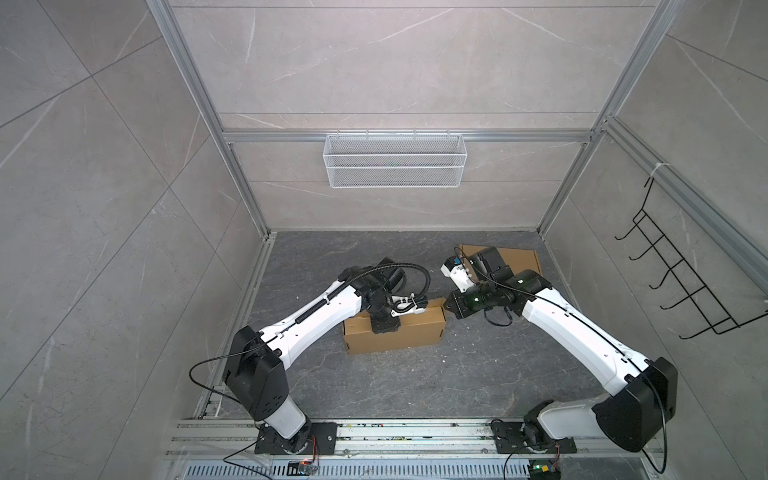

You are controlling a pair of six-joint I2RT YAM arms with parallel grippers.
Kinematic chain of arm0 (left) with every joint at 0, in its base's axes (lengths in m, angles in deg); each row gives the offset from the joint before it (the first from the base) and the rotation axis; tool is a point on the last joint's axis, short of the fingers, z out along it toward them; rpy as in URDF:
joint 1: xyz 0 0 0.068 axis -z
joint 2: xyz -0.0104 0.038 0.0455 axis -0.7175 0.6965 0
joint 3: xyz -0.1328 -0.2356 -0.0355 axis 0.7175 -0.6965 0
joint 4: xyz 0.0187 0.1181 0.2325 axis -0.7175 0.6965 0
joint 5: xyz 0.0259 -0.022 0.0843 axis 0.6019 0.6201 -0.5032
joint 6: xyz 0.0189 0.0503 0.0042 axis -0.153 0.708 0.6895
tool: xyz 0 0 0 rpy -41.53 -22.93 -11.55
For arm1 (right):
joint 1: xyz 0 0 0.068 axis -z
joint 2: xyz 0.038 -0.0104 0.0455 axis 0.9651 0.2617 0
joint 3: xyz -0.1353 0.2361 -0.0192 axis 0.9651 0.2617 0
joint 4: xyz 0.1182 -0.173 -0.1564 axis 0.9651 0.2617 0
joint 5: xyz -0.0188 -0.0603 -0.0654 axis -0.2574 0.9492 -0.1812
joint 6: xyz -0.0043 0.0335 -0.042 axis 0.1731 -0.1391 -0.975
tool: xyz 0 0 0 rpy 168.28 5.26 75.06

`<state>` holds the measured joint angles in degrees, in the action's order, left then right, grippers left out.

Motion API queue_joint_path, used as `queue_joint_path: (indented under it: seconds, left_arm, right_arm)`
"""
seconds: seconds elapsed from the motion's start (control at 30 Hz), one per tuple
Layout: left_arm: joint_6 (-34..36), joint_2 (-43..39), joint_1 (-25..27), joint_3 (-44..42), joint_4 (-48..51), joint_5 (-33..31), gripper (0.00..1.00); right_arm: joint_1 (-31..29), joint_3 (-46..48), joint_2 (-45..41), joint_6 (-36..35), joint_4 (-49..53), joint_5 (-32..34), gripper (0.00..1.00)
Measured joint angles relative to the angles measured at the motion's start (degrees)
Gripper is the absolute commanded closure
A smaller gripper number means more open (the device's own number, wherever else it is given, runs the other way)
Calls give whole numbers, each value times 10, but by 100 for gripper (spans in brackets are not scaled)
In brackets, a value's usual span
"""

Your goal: Fold the paper box

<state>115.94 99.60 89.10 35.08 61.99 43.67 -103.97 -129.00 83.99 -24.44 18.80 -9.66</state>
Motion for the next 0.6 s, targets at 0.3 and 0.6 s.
queue_joint_path:
  seconds: [0.3,0.6]
  left_arm:
    - [0,2,0,3,2,0,61]
    - [-2,3,0,3,1,0,61]
  right_arm:
    - [-5,6,0,60,-10,-1,93]
    - [-8,20,-7,82,-32,7,98]
